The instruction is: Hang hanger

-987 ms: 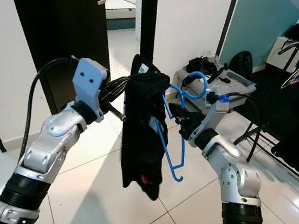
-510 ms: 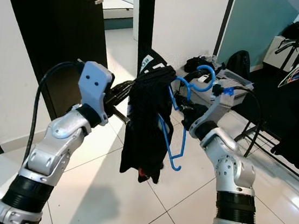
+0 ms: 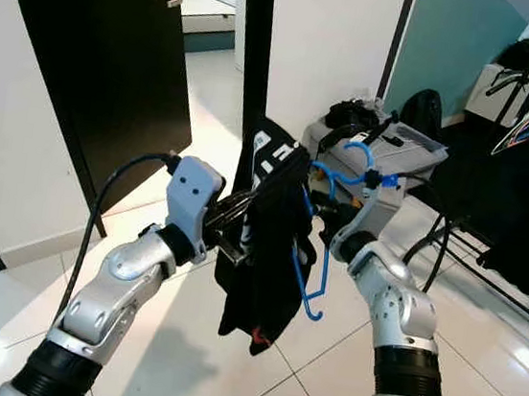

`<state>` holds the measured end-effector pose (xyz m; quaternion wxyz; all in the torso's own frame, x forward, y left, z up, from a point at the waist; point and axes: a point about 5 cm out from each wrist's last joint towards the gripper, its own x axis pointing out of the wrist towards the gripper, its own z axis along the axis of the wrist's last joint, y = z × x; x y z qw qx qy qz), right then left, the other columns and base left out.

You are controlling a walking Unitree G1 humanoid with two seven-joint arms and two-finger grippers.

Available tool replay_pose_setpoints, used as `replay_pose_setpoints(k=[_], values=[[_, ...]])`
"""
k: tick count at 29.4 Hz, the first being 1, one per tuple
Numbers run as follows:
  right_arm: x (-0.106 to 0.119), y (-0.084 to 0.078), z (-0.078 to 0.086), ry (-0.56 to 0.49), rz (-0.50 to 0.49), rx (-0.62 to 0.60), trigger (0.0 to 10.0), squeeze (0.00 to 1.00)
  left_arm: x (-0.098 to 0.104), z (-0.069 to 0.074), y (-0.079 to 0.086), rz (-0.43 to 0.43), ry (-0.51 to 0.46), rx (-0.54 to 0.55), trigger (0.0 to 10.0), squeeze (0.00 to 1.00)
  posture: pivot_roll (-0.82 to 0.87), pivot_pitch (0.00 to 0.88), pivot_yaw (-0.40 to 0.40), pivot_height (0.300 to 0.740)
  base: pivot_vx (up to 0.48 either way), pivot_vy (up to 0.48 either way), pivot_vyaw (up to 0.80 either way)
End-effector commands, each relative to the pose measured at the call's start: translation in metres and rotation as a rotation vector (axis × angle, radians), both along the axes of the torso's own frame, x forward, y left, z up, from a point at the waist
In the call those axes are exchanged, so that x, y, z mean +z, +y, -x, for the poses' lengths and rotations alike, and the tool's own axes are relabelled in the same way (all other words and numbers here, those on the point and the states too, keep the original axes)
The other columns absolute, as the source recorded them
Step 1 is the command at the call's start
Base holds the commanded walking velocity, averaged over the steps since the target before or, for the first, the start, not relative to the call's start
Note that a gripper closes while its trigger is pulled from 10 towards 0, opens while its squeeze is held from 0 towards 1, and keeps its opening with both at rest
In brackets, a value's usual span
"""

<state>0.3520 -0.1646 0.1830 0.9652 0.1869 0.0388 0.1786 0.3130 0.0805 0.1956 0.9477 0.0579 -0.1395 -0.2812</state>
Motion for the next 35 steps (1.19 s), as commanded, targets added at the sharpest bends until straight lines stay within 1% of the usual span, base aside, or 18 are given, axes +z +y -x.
replay_pose_setpoints(k=[1,6,8,11,13,18,23,25,26,27,28,29,30,31,32,33,34,35], values=[[0.006,-0.024,-0.002,-0.05,-0.002,-0.143,10.0,0.0,-0.006,0.0,0.011,-0.013,0.005,0.044,10.0,0.0,0.01,0.0,-0.032,0.74,0.0,0.0,0.0],[-0.003,-0.022,-0.002,-0.014,0.016,-0.134,10.0,0.0,0.001,-0.005,0.017,0.001,-0.019,0.101,10.0,0.0,0.01,0.0,-0.039,0.74,0.0,0.0,0.0],[-0.004,-0.018,-0.001,-0.01,0.024,-0.109,10.0,0.0,0.005,-0.006,0.02,0.013,-0.029,0.121,10.0,0.0,0.0,0.0,-0.036,0.74,0.0,0.0,0.0],[-0.01,-0.01,0.003,0.02,0.086,-0.036,10.0,0.0,0.016,-0.008,0.024,0.058,-0.056,0.145,10.0,0.0,-0.01,0.0,-0.031,0.74,0.0,0.0,0.0],[-0.017,-0.008,0.005,0.046,0.116,-0.02,10.0,0.0,0.026,-0.008,0.024,0.082,-0.08,0.136,10.0,0.0,-0.01,0.0,-0.027,0.74,0.0,0.0,0.0],[-0.017,-0.012,0.004,0.043,0.128,-0.026,10.0,0.0,0.032,-0.007,0.019,0.091,-0.093,0.105,10.0,0.0,-0.01,0.0,-0.023,0.74,0.0,0.0,0.0],[-0.007,-0.021,-0.001,0.011,0.065,-0.095,10.0,0.0,0.031,-0.006,0.015,0.092,-0.089,0.085,10.0,0.0,-0.01,0.0,-0.023,0.74,0.0,0.0,0.0],[-0.001,-0.025,-0.003,0.0,0.017,-0.131,10.0,0.0,0.03,-0.005,0.014,0.09,-0.086,0.082,10.0,0.0,-0.01,0.0,-0.022,0.74,0.0,0.0,0.0],[0.007,-0.029,-0.005,-0.027,-0.037,-0.162,10.0,0.0,0.029,-0.004,0.012,0.087,-0.081,0.073,10.0,0.0,-0.01,0.0,-0.022,0.74,0.0,0.0,0.0],[0.007,-0.029,-0.005,-0.027,-0.037,-0.162,10.0,0.0,0.029,-0.004,0.012,0.087,-0.081,0.073,10.0,0.0,-0.01,0.0,-0.022,0.74,0.0,0.0,0.0],[0.015,-0.031,-0.007,-0.064,-0.093,-0.187,10.0,0.0,0.027,-0.003,0.01,0.084,-0.071,0.049,10.0,0.0,-0.01,0.0,-0.022,0.74,0.0,0.0,0.0],[0.015,-0.031,-0.007,-0.064,-0.093,-0.187,10.0,0.0,0.027,-0.003,0.01,0.084,-0.071,0.049,10.0,0.0,-0.01,0.0,-0.022,0.74,0.0,0.0,0.0],[0.023,-0.031,-0.007,-0.096,-0.14,-0.191,10.0,0.0,0.024,0.0,0.006,0.077,-0.056,0.01,10.0,0.0,-0.01,0.0,-0.02,0.74,0.0,0.0,0.0],[0.027,-0.026,-0.007,-0.119,-0.143,-0.16,10.0,0.0,0.019,0.003,-0.002,0.063,-0.028,-0.05,10.0,0.0,-0.01,0.0,-0.022,0.74,0.0,0.0,0.0],[0.028,-0.021,-0.006,-0.132,-0.125,-0.125,10.0,0.0,0.015,0.007,-0.007,0.049,-0.002,-0.1,10.0,0.0,-0.01,0.0,-0.022,0.74,0.0,0.0,0.0],[0.028,-0.021,-0.006,-0.132,-0.125,-0.125,10.0,0.0,0.015,0.007,-0.007,0.049,-0.002,-0.1,10.0,0.0,-0.01,0.0,-0.022,0.74,0.0,0.0,0.0],[0.028,-0.011,-0.004,-0.144,-0.106,-0.062,10.0,0.0,0.006,0.012,-0.016,0.005,0.026,-0.16,10.0,0.0,-0.01,0.0,-0.025,0.74,0.0,0.0,0.0],[0.028,-0.011,-0.004,-0.144,-0.106,-0.062,10.0,0.0,0.006,0.012,-0.016,0.005,0.026,-0.16,10.0,0.0,-0.01,0.0,-0.025,0.74,0.0,0.0,0.0]])
